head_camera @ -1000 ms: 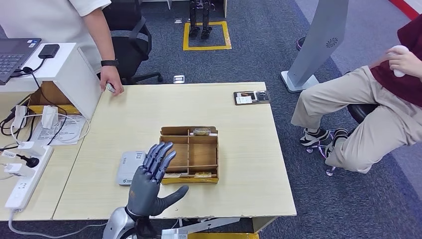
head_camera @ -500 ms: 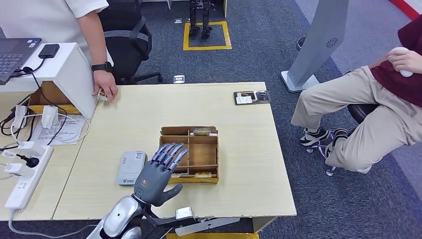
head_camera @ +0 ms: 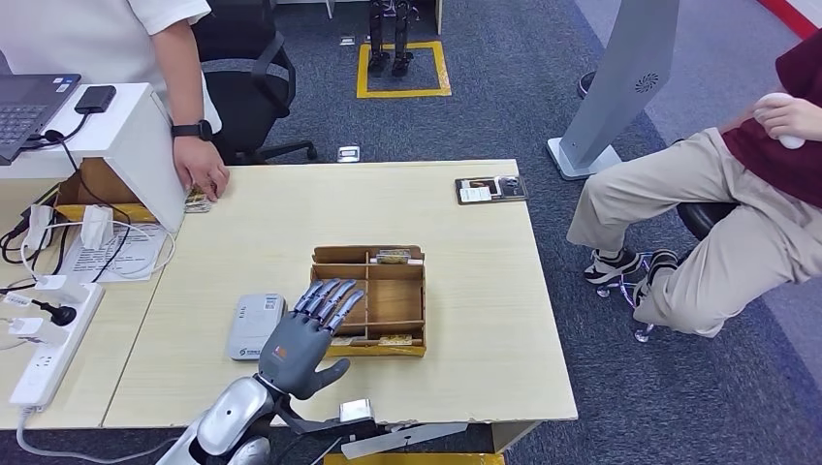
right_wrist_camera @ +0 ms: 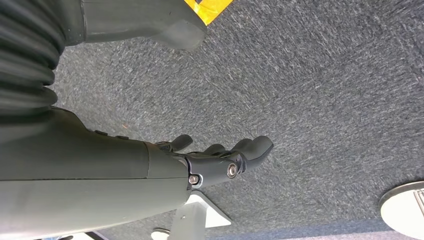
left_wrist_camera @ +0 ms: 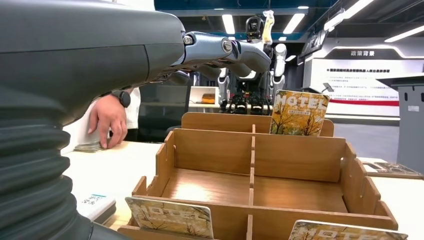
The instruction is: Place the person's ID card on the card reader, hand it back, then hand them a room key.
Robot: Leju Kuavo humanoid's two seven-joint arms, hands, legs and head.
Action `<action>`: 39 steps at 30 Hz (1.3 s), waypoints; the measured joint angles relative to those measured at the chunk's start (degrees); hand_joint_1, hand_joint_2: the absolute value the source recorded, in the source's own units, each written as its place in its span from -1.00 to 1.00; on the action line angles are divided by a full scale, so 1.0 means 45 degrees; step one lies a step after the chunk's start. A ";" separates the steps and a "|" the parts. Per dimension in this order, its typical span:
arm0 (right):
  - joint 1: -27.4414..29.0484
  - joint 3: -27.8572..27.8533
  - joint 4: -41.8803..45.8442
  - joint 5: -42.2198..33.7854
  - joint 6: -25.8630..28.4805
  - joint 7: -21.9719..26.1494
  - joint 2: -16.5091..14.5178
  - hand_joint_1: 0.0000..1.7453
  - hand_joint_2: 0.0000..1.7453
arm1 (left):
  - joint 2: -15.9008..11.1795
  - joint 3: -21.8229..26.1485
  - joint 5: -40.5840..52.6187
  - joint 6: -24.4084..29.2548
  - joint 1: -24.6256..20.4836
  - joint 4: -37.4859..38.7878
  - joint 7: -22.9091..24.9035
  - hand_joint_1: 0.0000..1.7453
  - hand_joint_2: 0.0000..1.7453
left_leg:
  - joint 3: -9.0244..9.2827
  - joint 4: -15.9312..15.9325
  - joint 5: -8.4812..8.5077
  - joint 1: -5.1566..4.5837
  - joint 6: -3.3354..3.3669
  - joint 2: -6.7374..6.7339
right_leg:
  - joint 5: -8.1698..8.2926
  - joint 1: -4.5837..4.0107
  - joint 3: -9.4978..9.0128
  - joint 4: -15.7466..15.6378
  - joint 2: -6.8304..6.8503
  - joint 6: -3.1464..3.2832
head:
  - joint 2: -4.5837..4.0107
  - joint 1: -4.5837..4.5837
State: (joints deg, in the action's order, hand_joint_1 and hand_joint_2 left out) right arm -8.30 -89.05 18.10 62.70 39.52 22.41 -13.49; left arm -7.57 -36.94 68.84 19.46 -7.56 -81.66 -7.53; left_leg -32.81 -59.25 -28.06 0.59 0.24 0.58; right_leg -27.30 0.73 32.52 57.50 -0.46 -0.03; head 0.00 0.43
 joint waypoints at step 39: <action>0.0009 0.0335 -0.0038 -0.0288 0.0000 -0.0058 0.0000 -1.00 1.00 | -0.0106 -0.0368 0.2391 0.0055 -0.0167 0.0332 0.1705 0.97 1.00 | -0.0001 0.0000 0.0000 0.0000 0.0000 0.0000 | 0.0000 0.0000 0.0000 0.0000 0.0000 0.0000 | 0.0000 0.0000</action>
State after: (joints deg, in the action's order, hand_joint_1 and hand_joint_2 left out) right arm -8.26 -87.54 17.93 61.40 39.52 22.15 -13.49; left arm -8.04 -38.59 79.60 19.71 -8.31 -80.17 0.14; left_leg -32.81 -59.25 -28.07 0.59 0.25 0.58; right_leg -27.30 0.73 32.52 57.50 -0.46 -0.03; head 0.00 0.43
